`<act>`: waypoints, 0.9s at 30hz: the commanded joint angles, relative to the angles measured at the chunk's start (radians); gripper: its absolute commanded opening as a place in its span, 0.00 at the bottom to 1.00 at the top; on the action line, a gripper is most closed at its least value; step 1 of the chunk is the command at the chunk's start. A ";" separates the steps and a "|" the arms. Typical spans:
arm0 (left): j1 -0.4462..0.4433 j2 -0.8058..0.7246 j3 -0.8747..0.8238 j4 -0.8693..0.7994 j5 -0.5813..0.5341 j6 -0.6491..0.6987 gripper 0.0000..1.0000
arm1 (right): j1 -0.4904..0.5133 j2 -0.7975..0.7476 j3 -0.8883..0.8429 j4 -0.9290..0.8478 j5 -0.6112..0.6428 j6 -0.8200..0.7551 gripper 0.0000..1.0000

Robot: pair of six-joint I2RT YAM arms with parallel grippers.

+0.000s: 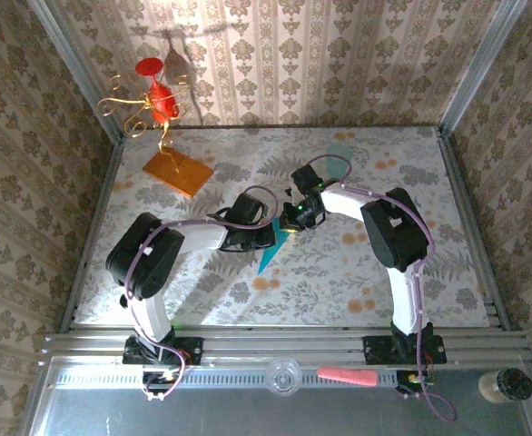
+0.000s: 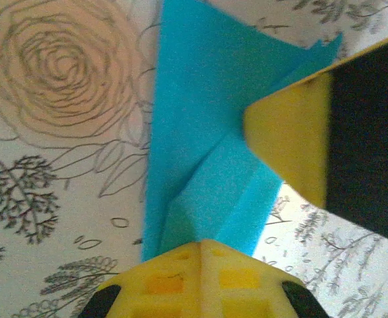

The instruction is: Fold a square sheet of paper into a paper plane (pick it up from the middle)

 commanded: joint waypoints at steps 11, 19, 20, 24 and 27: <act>-0.004 0.026 -0.028 -0.053 -0.084 -0.072 0.00 | -0.012 -0.134 -0.084 0.053 -0.033 0.041 0.13; -0.006 0.033 -0.030 -0.052 -0.077 -0.069 0.00 | 0.002 -0.115 -0.149 0.115 -0.075 0.074 0.06; -0.007 0.033 -0.031 -0.051 -0.076 -0.069 0.00 | 0.002 -0.108 -0.147 0.118 -0.078 0.076 0.06; -0.007 0.030 -0.034 -0.044 -0.067 -0.064 0.00 | 0.003 -0.076 -0.140 0.128 -0.084 0.080 0.04; -0.007 0.026 -0.030 -0.043 -0.060 -0.059 0.00 | 0.003 -0.052 -0.136 0.127 -0.083 0.079 0.04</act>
